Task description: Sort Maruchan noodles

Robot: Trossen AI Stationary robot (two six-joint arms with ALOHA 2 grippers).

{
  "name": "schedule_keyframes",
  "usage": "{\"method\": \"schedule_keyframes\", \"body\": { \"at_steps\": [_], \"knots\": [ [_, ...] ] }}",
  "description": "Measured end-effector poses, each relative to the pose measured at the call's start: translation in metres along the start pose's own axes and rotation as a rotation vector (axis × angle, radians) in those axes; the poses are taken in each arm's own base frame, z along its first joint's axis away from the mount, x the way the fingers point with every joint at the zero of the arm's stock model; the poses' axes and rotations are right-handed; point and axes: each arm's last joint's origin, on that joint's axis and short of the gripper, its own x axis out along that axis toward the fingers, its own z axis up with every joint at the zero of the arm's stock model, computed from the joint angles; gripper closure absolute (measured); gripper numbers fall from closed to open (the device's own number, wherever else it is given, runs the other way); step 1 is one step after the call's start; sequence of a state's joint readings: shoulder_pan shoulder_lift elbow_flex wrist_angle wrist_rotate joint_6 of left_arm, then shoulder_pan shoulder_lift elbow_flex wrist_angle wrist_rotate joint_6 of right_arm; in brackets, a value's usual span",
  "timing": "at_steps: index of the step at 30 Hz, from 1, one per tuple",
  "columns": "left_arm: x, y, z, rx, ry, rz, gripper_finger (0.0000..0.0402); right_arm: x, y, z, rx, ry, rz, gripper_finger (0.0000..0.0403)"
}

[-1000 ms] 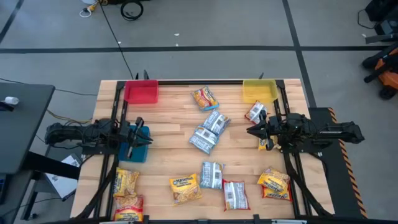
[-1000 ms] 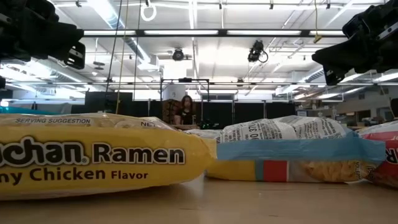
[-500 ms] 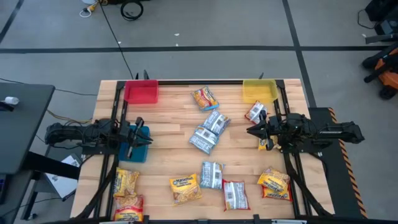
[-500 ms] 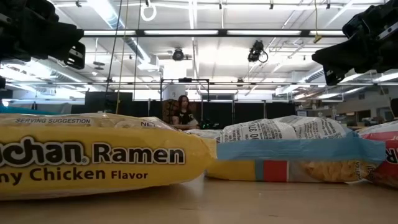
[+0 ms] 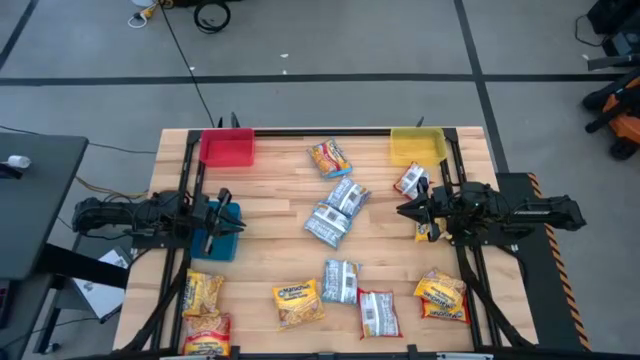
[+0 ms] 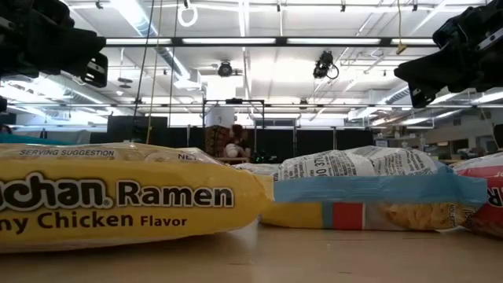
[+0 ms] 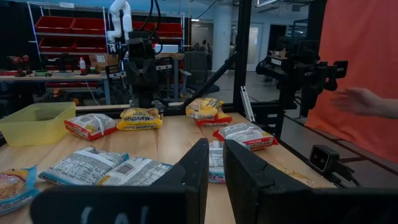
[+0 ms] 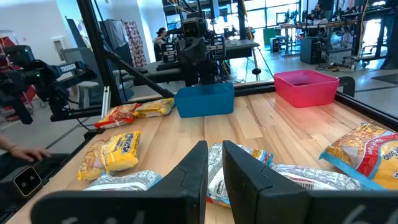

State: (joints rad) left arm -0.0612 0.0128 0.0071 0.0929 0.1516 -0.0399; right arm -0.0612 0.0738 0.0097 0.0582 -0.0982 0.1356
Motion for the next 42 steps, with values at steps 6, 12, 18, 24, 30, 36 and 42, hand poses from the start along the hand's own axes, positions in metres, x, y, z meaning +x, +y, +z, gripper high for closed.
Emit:
{"method": "schedule_keyframes", "body": {
  "at_steps": [6,12,18,24,30,36,42],
  "knots": [
    [0.0,0.0,0.0,0.0,0.0,0.0,0.0349,0.0,0.0,0.0,0.0,0.0,0.0,0.0348],
    [0.0,0.0,0.0,0.0,0.0,0.001,0.0349,0.0,-0.001,0.002,-0.077,-0.022,-0.049,0.0348],
    [0.0,0.0,0.0,0.0,0.0,0.0,0.0349,-0.001,-0.001,0.011,0.03,-0.122,-0.069,0.0348],
    [0.0,0.0,0.0,0.0,0.0,0.001,0.0349,-0.005,-0.002,0.03,0.077,-0.345,-0.163,0.0348],
    [0.0,0.0,0.0,0.0,0.0,0.0,0.0349,-0.002,0.0,0.039,0.11,-0.328,-0.167,0.0351],
    [0.0,0.0,0.0,0.0,0.0,0.0,0.0349,0.029,0.017,0.051,0.134,-0.092,-0.116,0.0369],
    [0.0,0.0,0.0,0.0,0.0,0.0,0.0349,0.075,0.05,0.071,-0.039,0.275,-0.118,0.0387]
  ]
}}
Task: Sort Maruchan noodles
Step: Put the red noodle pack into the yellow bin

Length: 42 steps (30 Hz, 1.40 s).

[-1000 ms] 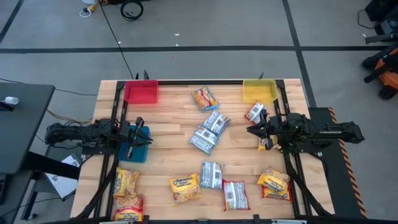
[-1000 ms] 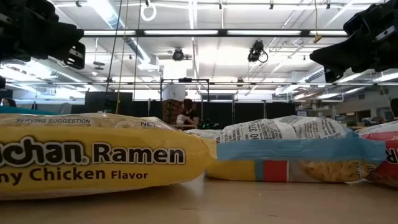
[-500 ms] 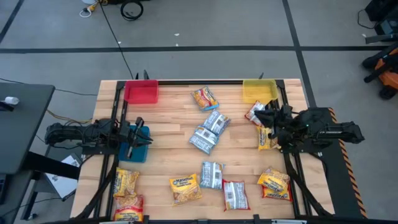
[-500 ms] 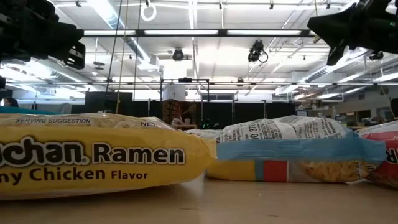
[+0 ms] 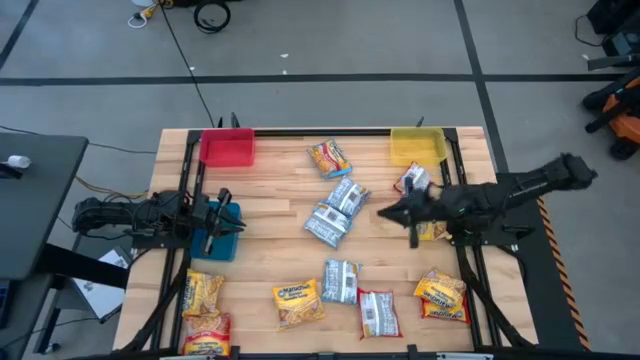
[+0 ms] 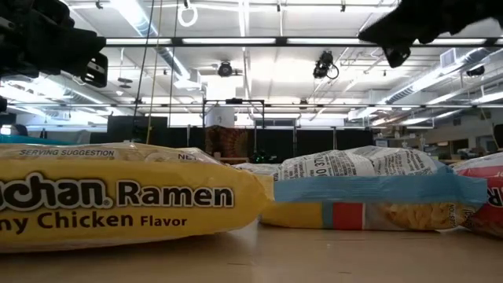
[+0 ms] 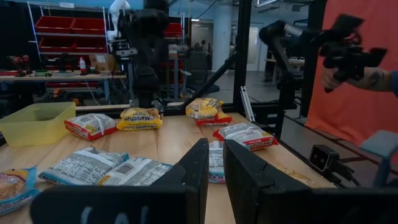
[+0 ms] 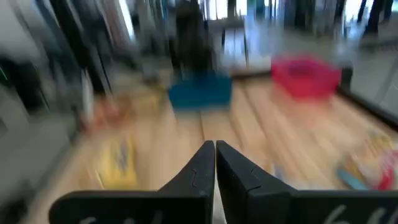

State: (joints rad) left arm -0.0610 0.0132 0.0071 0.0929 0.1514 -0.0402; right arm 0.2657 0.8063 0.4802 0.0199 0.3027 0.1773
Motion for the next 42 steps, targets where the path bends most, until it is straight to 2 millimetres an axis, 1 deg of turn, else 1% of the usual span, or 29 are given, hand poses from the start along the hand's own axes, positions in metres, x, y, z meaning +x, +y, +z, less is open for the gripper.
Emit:
{"method": "schedule_keyframes", "body": {
  "at_steps": [4,6,8,10,13,16,19,21,26,31,34,37,40,42],
  "knots": [
    [0.0,0.0,0.0,0.0,0.0,0.0,0.0349,0.016,0.02,0.013,-0.148,0.354,-0.067,0.0394],
    [0.0,0.0,0.0,0.0,0.0,0.0,0.0349,0.023,0.026,0.015,-0.229,0.526,-0.097,0.0392],
    [0.0,0.0,0.0,0.0,0.0,0.0,0.0349,0.026,0.029,0.013,-0.3,0.696,-0.128,0.0381],
    [0.0,0.0,0.0,0.0,-0.001,0.0,0.0349,0.028,0.028,0.006,-0.334,0.851,-0.173,0.0366],
    [0.0,0.0,0.0,0.001,-0.001,0.0,0.0349,0.024,0.022,-0.008,-0.371,1.07,-0.265,0.0336],
    [0.0,0.0,0.0,0.0,-0.001,0.0,0.0349,0.02,0.011,-0.017,-0.395,1.208,-0.39,0.0303],
    [0.0,0.0,0.0,0.0,0.0,0.0,0.0349,0.019,-0.005,-0.021,-0.371,1.274,-0.534,0.0275],
    [0.0,0.0,0.0,0.001,-0.001,0.0,0.0349,0.022,-0.018,-0.023,-0.287,1.309,-0.601,0.0265],
    [0.0,0.0,0.0,0.0,0.0,0.0,0.0349,0.036,-0.057,-0.028,-0.011,1.322,-0.791,0.0267],
    [0.0,0.0,0.0,0.0,0.0,0.0,0.0349,0.045,-0.089,-0.037,0.119,1.395,-0.88,0.0275],
    [0.0,0.0,0.0,0.0,0.0,0.0,0.0349,0.05,-0.099,-0.046,0.195,1.47,-0.88,0.0276],
    [0.0,0.0,0.0,0.0,0.0,0.0,0.0349,0.058,-0.102,-0.056,0.266,1.522,-0.826,0.0277],
    [0.0,0.0,0.0,0.0,0.0,0.0,0.0349,0.073,-0.102,-0.063,0.3,1.48,-0.734,0.0277],
    [0.0,0.0,0.0,0.0,0.0,0.0,0.0349,0.085,-0.103,-0.066,0.31,1.402,-0.666,0.0277]
  ]
}}
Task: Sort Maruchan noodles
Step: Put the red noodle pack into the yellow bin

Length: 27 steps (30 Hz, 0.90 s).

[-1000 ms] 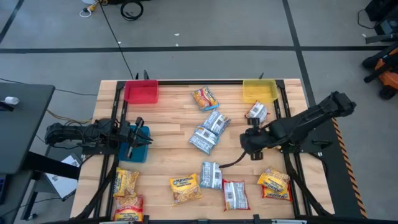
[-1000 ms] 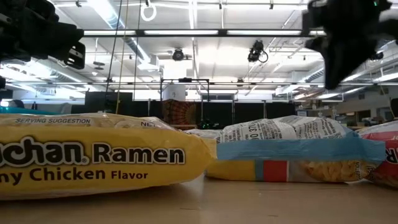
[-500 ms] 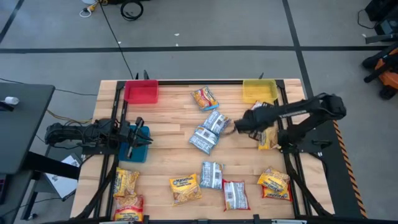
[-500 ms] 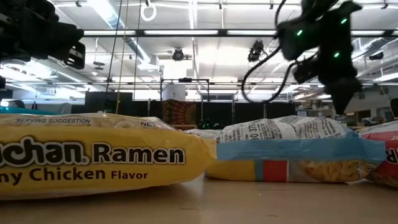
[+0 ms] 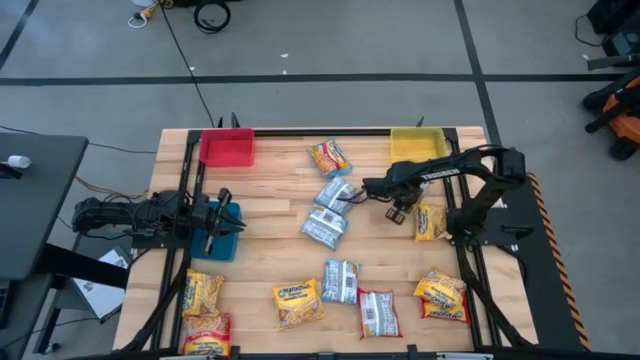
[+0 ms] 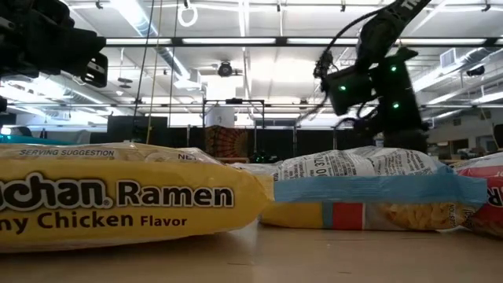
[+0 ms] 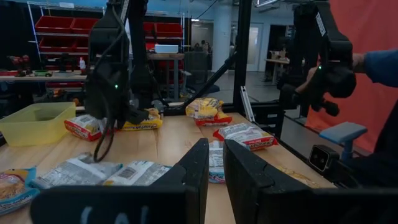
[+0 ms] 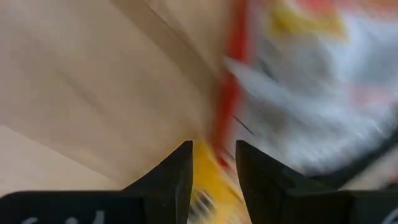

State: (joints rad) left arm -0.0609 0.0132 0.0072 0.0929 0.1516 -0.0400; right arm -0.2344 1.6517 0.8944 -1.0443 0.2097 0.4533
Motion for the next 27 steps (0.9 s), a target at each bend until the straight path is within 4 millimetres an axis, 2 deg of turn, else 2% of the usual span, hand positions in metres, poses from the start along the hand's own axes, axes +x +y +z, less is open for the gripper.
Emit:
{"method": "schedule_keyframes", "body": {
  "at_steps": [4,8,13,17,21,24,27],
  "knots": [
    [0.0,0.0,0.0,0.0,0.0,0.0,0.0349,-0.005,0.006,0.015,-0.019,-0.172,0.08,0.0277],
    [0.0,0.0,0.0,0.0,0.0,0.0,0.0349,-0.02,-0.001,0.01,-0.038,-0.243,0.039,0.0277],
    [0.0,0.0,0.0,0.0,0.0,0.0,0.0349,-0.025,-0.022,-0.014,-0.014,-0.124,-0.224,0.0277],
    [0.0,0.0,0.0,0.0,0.0,0.0,0.0349,-0.018,-0.03,-0.015,0.066,-0.079,-0.322,0.0277],
    [0.0,0.0,0.0,0.0,0.0,0.0,0.0349,-0.002,-0.03,-0.009,0.094,-0.014,-0.304,0.0277],
    [0.0,0.0,0.0,0.0,0.0,0.0,0.0349,0.009,-0.025,-0.002,0.098,0.024,-0.216,0.0277],
    [0.0,0.0,0.0,0.0,0.0,0.0,0.0349,0.003,-0.014,0.008,0.076,-0.04,-0.084,0.0277]
  ]
}}
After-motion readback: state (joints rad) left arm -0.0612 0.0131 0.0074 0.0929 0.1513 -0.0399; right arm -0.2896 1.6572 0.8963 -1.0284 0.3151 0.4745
